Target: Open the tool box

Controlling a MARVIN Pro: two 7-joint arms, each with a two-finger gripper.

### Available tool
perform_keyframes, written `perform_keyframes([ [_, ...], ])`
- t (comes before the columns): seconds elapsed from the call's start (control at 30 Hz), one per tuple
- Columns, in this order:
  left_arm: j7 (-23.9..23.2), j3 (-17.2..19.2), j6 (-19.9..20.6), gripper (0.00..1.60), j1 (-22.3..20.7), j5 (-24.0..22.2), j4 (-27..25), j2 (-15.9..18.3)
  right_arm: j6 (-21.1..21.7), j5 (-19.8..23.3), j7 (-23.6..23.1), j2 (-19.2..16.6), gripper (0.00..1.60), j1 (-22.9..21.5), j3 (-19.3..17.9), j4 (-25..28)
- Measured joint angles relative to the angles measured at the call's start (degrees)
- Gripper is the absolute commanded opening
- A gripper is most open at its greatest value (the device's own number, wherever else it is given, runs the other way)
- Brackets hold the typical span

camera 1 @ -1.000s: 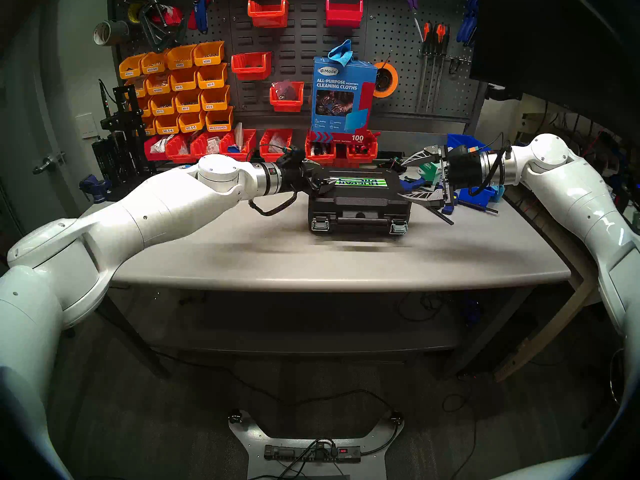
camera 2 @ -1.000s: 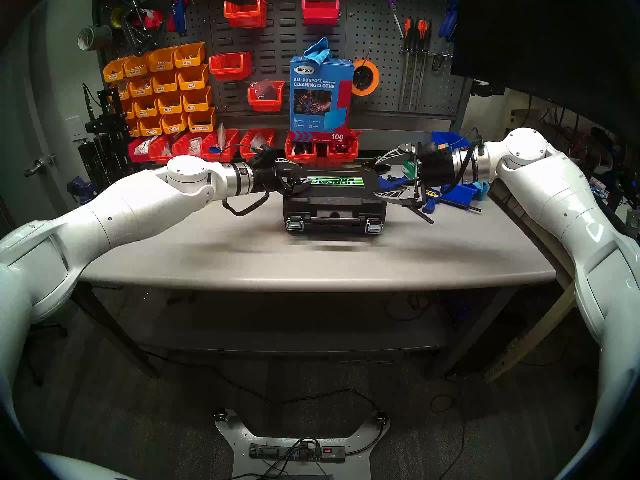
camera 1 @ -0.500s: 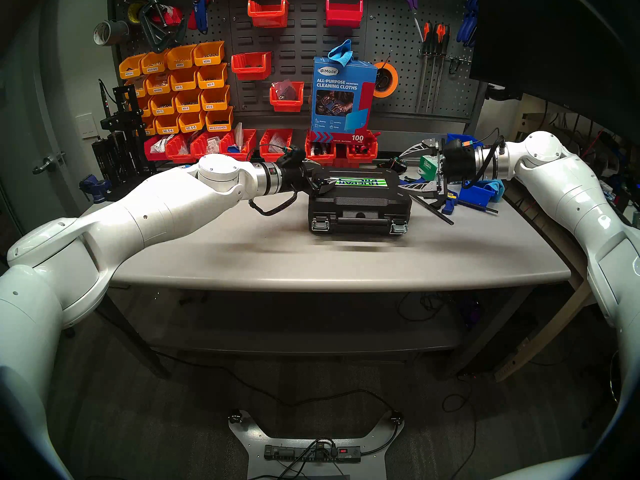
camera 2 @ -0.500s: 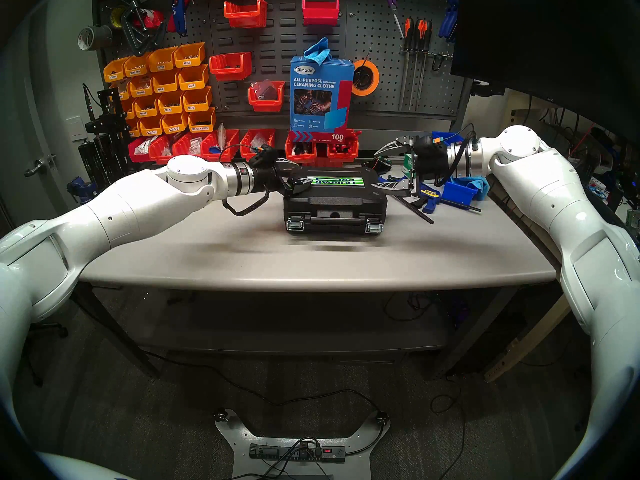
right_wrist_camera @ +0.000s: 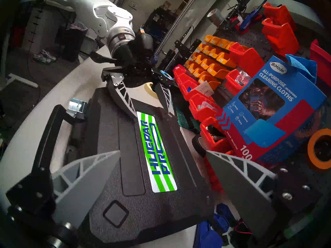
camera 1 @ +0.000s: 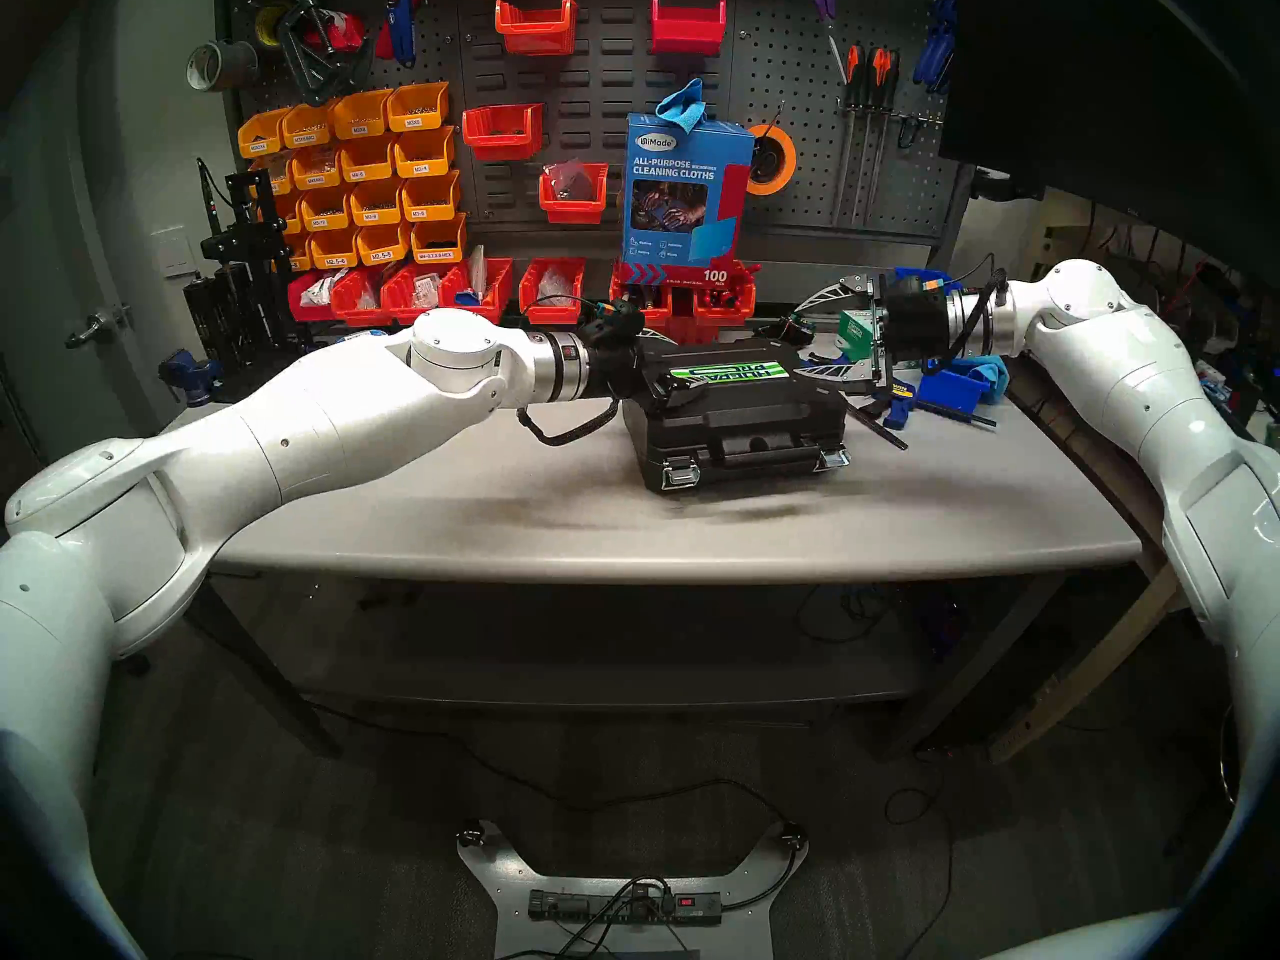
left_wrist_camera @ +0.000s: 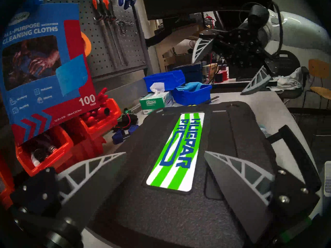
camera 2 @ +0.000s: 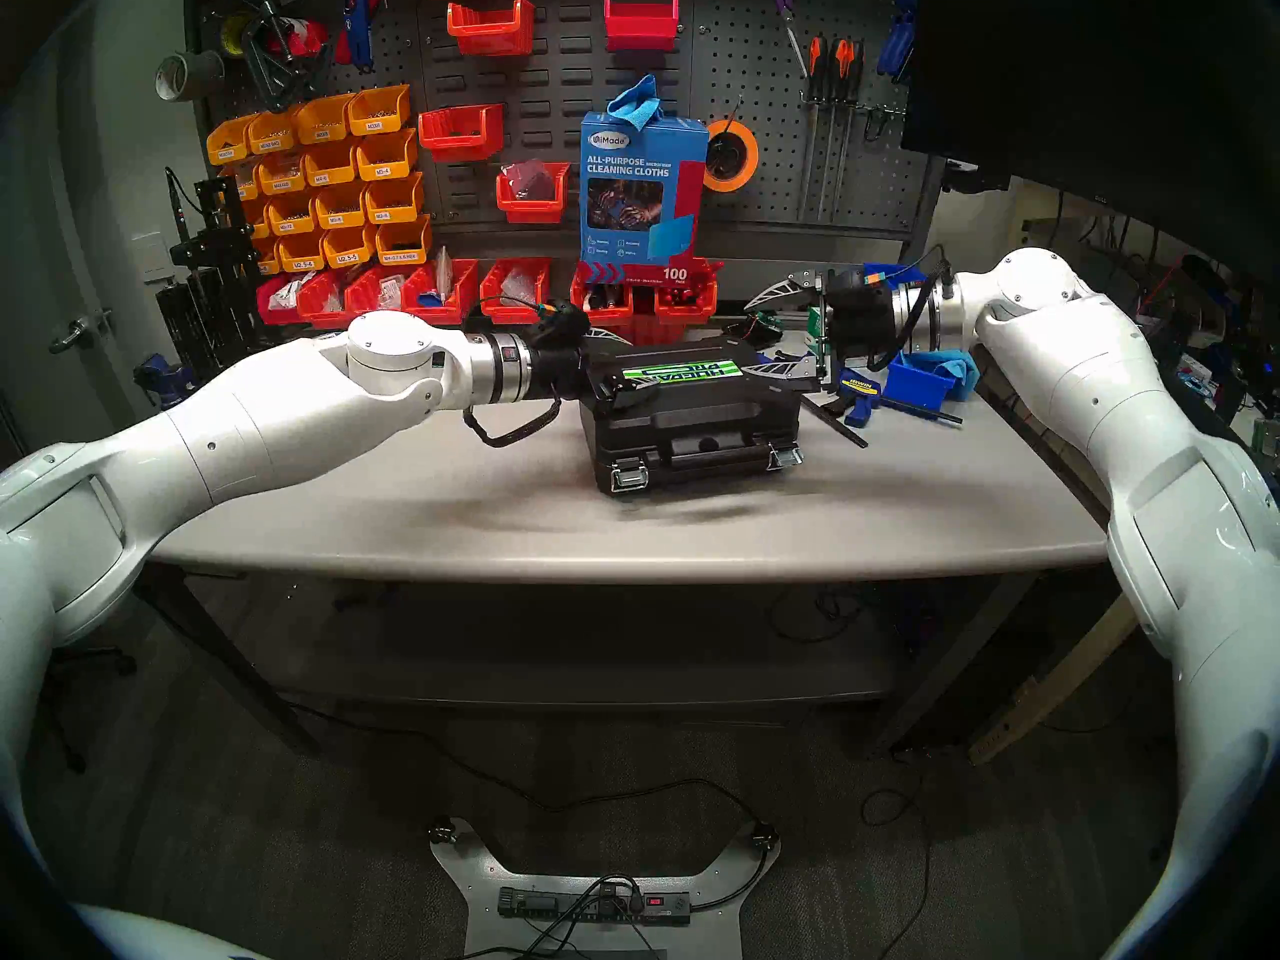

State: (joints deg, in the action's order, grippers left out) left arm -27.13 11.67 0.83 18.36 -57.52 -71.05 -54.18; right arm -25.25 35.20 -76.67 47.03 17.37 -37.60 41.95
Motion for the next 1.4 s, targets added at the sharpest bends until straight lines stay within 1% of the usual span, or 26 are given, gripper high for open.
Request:
perform_keyframes([
  [0.1,0.67,-0.21,0.62,1.60,-0.21,0.52,-1.47,0.44,-0.40,0.12,-0.76,0.47,1.60,-0.32,-0.07,-0.91],
  [0.37,2.46,-0.37,1.09,1.60,-0.49,1.46,-3.34,1.34,-0.94,0.25,-1.77,1.14,1.60,-0.78,-0.21,-2.10],
  [0.57,3.32,0.76,-0.08,1.60,-0.36,1.04,-4.31,2.21,-1.16,0.29,-1.83,1.43,1.60,-0.95,-0.28,-2.41],
  [0.7,3.02,2.14,-1.12,1.60,-0.41,-0.18,-5.70,2.97,-1.32,0.33,-1.65,1.62,1.60,-1.05,-0.30,-2.42],
  [0.87,1.03,2.66,-1.45,1.60,-0.50,-1.00,-8.03,3.76,-1.37,0.35,-1.57,1.72,1.60,-1.14,-0.31,-2.39],
  [1.13,-2.70,2.44,-1.20,1.60,-0.56,-1.36,-11.73,5.00,-1.16,0.38,-1.57,1.74,1.60,-1.22,-0.31,-2.32],
  [1.4,-7.19,0.90,0.90,1.60,-0.89,-0.20,-14.99,6.61,-0.96,0.39,-1.57,1.71,1.60,-1.25,-0.31,-2.31],
])
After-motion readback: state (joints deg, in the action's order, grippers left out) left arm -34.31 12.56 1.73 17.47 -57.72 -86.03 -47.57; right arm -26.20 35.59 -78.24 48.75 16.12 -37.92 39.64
